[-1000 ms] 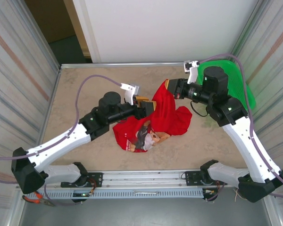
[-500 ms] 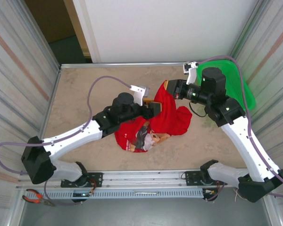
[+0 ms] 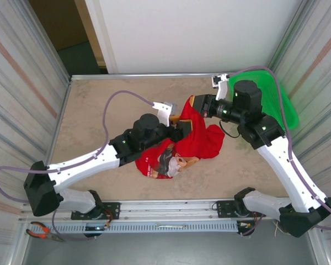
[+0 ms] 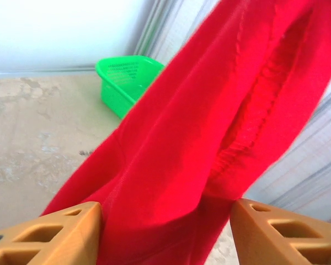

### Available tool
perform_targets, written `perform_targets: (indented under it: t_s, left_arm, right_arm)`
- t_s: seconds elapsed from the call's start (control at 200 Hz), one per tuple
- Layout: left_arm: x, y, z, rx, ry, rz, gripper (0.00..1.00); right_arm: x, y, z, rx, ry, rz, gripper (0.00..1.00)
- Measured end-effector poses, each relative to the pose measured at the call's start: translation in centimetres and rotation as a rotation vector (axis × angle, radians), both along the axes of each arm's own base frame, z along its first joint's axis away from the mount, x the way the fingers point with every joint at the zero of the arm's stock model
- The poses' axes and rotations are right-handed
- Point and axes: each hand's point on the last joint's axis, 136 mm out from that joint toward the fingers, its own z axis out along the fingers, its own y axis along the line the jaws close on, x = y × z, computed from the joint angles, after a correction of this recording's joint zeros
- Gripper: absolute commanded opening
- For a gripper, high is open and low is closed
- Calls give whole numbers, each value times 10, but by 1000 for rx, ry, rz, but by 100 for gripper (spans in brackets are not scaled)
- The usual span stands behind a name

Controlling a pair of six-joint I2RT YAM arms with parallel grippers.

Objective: Fold the inside-out t-shirt

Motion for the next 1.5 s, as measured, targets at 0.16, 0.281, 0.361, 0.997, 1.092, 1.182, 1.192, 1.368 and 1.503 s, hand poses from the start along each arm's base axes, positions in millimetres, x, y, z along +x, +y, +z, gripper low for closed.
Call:
perform_targets:
  t_s: [0.16, 0.281, 0.361, 0.997, 1.092, 1.182, 1.192, 1.368, 1.503]
  left_arm:
    - [10, 5, -8, 26, 2, 64, 49]
    - [19, 6, -21, 49, 20, 102, 28]
    - [24, 9, -27, 55, 32, 121, 28]
    - [23, 1, -44, 22, 63, 3, 0]
    - [19, 0, -40, -15, 82, -103, 4]
    - [16, 1, -31, -66, 100, -199, 11]
    - [16, 2, -30, -68, 101, -204, 12]
    - [0, 4, -17, -133, 125, -336, 8]
    - [-9, 3, -20, -152, 148, -390, 22]
  right_arm:
    - [-1, 1, 0, 0, -1, 3, 0]
    - [0, 0, 0, -1, -1, -1, 0]
    - [0, 0, 0, -1, 0, -1, 0]
    - [16, -22, -12, -15, 21, -86, 0]
    - [33, -45, -34, -32, 63, -170, 0]
    - [48, -62, -63, -59, 125, -235, 0]
    - [50, -63, -66, -63, 133, -241, 0]
    - [72, -79, -132, -119, 275, -311, 0]
    - [71, -79, -152, -123, 327, -314, 0]
